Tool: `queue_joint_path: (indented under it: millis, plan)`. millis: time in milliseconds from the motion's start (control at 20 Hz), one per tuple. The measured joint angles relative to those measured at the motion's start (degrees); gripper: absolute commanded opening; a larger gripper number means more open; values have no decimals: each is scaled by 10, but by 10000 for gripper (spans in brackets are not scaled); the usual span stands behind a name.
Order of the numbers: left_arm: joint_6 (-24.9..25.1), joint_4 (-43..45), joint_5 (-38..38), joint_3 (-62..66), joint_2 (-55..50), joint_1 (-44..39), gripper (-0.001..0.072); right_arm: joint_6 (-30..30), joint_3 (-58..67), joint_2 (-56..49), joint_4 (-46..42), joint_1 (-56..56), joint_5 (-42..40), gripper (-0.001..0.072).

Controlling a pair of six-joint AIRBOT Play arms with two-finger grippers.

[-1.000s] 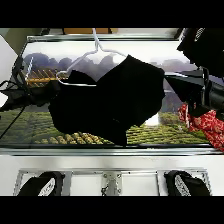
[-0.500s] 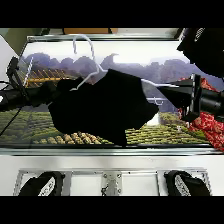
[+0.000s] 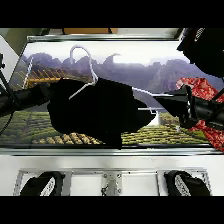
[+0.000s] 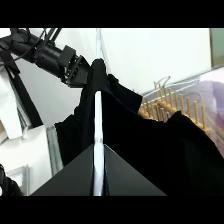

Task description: Fold the clothes and pants, and hang the long-sleeved shirts on hangers.

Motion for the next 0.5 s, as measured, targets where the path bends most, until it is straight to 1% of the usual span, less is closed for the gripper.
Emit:
queue_joint_path:
  millis: [250, 350, 500]
  plan:
    - [1, -10, -9, 29, 10, 0, 18, -7, -12, -4, 21, 19, 2, 9]
    - [3, -16, -28, 66, 7, 0, 18, -11, -24, -11, 29, 32, 2, 9]
    - [14, -5, -71, 132, -10, 0, 18, -18, -42, -27, 73, 47, 8, 9]
